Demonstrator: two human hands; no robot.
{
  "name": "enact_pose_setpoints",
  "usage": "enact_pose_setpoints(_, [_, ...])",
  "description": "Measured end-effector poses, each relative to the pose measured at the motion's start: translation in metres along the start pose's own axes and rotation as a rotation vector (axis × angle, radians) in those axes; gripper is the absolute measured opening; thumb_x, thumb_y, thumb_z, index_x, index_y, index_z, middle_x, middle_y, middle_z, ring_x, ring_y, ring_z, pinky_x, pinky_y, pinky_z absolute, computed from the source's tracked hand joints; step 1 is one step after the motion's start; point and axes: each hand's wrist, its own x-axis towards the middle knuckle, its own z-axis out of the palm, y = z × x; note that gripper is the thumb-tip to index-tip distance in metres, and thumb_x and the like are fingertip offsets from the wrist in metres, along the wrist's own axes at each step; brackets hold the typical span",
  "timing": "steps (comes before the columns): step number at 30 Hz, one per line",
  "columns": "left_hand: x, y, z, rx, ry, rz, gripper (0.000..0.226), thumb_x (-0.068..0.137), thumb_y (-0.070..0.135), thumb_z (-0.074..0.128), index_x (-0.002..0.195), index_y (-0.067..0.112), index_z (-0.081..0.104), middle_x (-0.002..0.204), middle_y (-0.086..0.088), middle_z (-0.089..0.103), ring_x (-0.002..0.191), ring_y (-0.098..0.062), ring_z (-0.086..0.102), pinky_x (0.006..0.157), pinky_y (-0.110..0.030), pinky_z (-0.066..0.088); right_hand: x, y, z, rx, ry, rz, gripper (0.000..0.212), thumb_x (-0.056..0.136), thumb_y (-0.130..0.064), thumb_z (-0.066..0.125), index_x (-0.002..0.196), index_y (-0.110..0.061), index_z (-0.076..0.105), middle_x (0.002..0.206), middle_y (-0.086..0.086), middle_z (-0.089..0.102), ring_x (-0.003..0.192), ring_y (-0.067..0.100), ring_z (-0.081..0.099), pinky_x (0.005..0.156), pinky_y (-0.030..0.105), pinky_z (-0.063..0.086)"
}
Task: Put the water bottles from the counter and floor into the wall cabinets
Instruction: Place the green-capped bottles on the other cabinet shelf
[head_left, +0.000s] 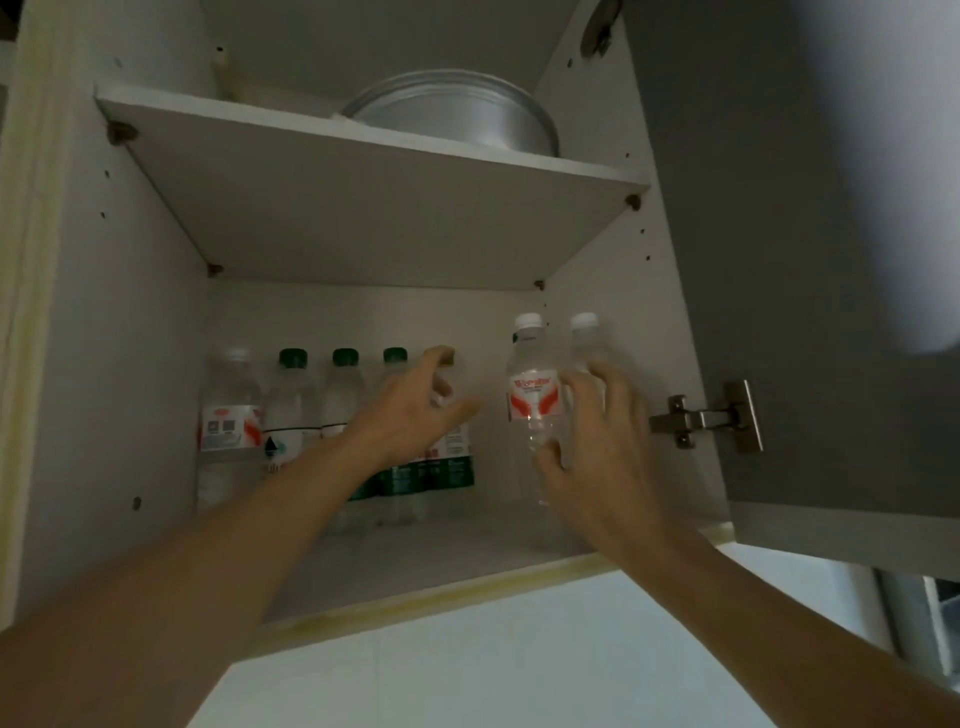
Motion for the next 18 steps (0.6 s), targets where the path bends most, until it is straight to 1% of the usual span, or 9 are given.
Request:
enact_pose_setpoints(2, [0.000, 0.018, 0.014, -0.090, -0.145, -0.051, 0.087, 0.081, 0.063, 0.066, 0.152, 0.034, 0.025, 0.120, 0.002, 0.059, 0.097, -0.012, 0.065, 0.083, -0.035, 0.058, -0.005, 0.009, -0.001, 0.104, -0.033, 0.135, 0.072, 0.086, -0.027, 0.073, 0.146, -0.020, 0.033, 0.153, 0.009, 0.025, 0.135, 0.029, 0.037, 0.108, 0.047, 0.043])
enact_pose_setpoints(4, [0.004, 0.030, 0.027, -0.149, -0.195, -0.093, 0.091, 0.081, 0.060, 0.070, 0.153, 0.037, 0.020, 0.112, 0.004, 0.060, 0.093, -0.015, 0.069, 0.075, -0.032, 0.059, -0.005, 0.014, -0.002, 0.256, -0.032, 0.261, 0.075, 0.086, -0.021, 0.074, 0.148, -0.019, 0.030, 0.151, 0.007, 0.024, 0.127, 0.027, 0.044, 0.099, 0.035, 0.046])
enact_pose_setpoints(6, [0.009, 0.039, 0.038, -0.217, -0.197, -0.123, 0.088, 0.083, 0.052, 0.073, 0.152, 0.037, 0.019, 0.109, 0.005, 0.061, 0.093, -0.019, 0.069, 0.074, -0.035, 0.060, -0.002, 0.017, -0.003, 0.362, -0.083, 0.336, 0.078, 0.086, -0.015, 0.073, 0.150, -0.018, 0.028, 0.148, 0.007, 0.028, 0.122, 0.026, 0.046, 0.089, 0.028, 0.042])
enact_pose_setpoints(9, [0.012, 0.044, 0.052, -0.287, -0.169, -0.157, 0.084, 0.082, 0.046, 0.077, 0.146, 0.036, 0.024, 0.104, 0.012, 0.057, 0.094, -0.017, 0.065, 0.071, -0.035, 0.057, 0.003, 0.024, -0.004, 0.485, -0.127, 0.423, 0.080, 0.085, -0.010, 0.072, 0.151, -0.019, 0.026, 0.140, 0.009, 0.043, 0.115, 0.023, 0.051, 0.084, 0.029, 0.046])
enact_pose_setpoints(11, [0.011, 0.048, 0.060, -0.329, -0.153, -0.194, 0.085, 0.078, 0.045, 0.081, 0.142, 0.036, 0.025, 0.108, 0.012, 0.056, 0.099, -0.015, 0.061, 0.071, -0.036, 0.055, 0.004, 0.028, -0.003, 0.525, -0.145, 0.470, 0.080, 0.088, -0.010, 0.071, 0.151, -0.018, 0.023, 0.135, 0.011, 0.050, 0.111, 0.025, 0.057, 0.077, 0.032, 0.052])
enact_pose_setpoints(13, [0.012, 0.052, 0.069, -0.358, -0.161, -0.225, 0.086, 0.074, 0.042, 0.085, 0.138, 0.033, 0.028, 0.116, 0.008, 0.057, 0.103, -0.015, 0.060, 0.070, -0.036, 0.055, 0.005, 0.029, -0.003, 0.523, -0.156, 0.486, 0.076, 0.091, -0.010, 0.068, 0.151, -0.017, 0.022, 0.132, 0.012, 0.054, 0.106, 0.026, 0.061, 0.072, 0.031, 0.054])
enact_pose_setpoints(15, [0.013, 0.055, 0.077, -0.378, -0.146, -0.239, 0.084, 0.073, 0.031, 0.087, 0.136, 0.027, 0.031, 0.115, 0.006, 0.058, 0.101, -0.014, 0.061, 0.067, -0.032, 0.054, 0.004, 0.028, -0.002, 0.476, -0.166, 0.478, 0.072, 0.092, -0.007, 0.064, 0.150, -0.017, 0.023, 0.132, 0.013, 0.054, 0.111, 0.029, 0.060, 0.082, 0.041, 0.057])
enact_pose_setpoints(16, [0.015, 0.056, 0.080, -0.383, -0.123, -0.232, 0.081, 0.074, 0.025, 0.086, 0.135, 0.024, 0.033, 0.114, 0.003, 0.060, 0.102, -0.015, 0.062, 0.071, -0.035, 0.056, 0.003, 0.028, -0.002, 0.440, -0.169, 0.472, 0.070, 0.092, -0.005, 0.063, 0.149, -0.017, 0.025, 0.132, 0.013, 0.054, 0.113, 0.030, 0.059, 0.088, 0.046, 0.056])
enact_pose_setpoints(18, [0.015, 0.056, 0.085, -0.386, -0.079, -0.222, 0.075, 0.075, 0.016, 0.085, 0.133, 0.019, 0.038, 0.115, -0.002, 0.063, 0.105, -0.020, 0.064, 0.088, -0.040, 0.056, 0.002, 0.028, -0.001, 0.362, -0.170, 0.458, 0.068, 0.092, -0.005, 0.062, 0.148, -0.017, 0.027, 0.134, 0.013, 0.052, 0.116, 0.032, 0.057, 0.092, 0.049, 0.054])
